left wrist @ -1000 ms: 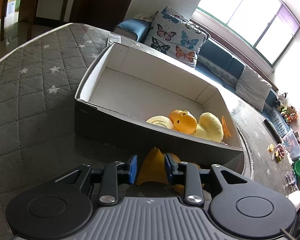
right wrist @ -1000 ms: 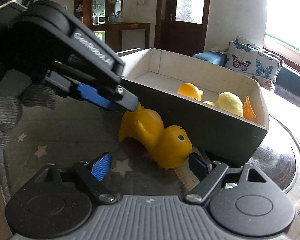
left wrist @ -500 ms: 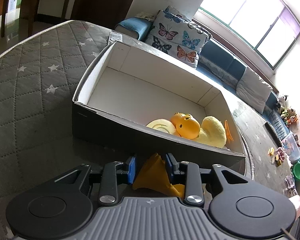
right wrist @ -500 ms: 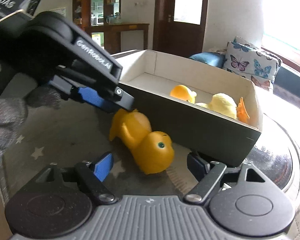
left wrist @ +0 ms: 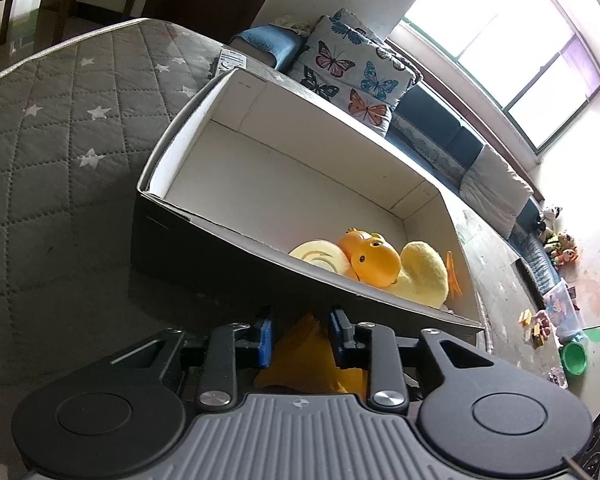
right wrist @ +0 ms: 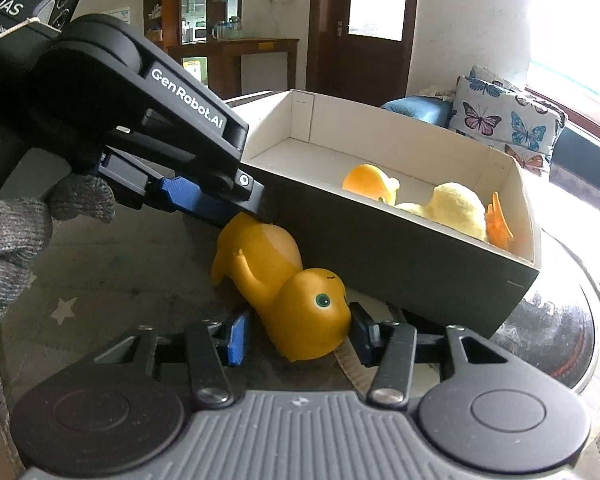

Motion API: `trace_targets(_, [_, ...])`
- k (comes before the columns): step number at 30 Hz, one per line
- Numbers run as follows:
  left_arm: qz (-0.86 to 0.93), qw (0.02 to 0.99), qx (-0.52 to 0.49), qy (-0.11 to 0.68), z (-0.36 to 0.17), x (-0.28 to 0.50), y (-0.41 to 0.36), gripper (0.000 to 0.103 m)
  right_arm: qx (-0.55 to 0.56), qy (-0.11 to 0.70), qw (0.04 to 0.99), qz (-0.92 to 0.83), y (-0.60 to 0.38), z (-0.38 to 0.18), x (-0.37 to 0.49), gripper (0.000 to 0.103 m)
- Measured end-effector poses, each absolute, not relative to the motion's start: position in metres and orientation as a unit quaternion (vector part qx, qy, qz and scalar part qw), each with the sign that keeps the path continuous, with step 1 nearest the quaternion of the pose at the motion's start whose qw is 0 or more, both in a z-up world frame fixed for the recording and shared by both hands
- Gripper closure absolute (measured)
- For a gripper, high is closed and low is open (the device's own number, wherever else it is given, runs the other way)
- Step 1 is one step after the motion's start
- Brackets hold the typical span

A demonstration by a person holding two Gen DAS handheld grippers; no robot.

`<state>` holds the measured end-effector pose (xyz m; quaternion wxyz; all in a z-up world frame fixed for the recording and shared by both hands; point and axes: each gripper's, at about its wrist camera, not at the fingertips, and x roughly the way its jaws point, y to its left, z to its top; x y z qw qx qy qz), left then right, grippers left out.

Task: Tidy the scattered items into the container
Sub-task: 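Carry the large duck with the left tool into the box and release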

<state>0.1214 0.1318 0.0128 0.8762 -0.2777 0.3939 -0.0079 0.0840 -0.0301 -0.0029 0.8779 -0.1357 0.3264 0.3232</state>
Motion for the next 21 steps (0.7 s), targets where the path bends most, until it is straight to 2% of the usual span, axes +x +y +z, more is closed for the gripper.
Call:
trace_targets(2, [-0.011,0.878,-0.275,0.392,0.014,0.120,0.131,0.082,-0.132,0.327,0.877,0.325,-0.030,-0.002,0.082,0.054])
trace_targets(11, [-0.015,0.881,-0.284,0.377,0.028,0.100,0.137,0.084,-0.131,0.305,0.879,0.342,-0.030,0.016,0.061,0.054])
trace_targets(21, [-0.031,0.912,-0.275,0.304,0.090,0.102,0.141,0.084,-0.123,0.239,0.900,0.344,-0.030,0.066,0.068,0.054])
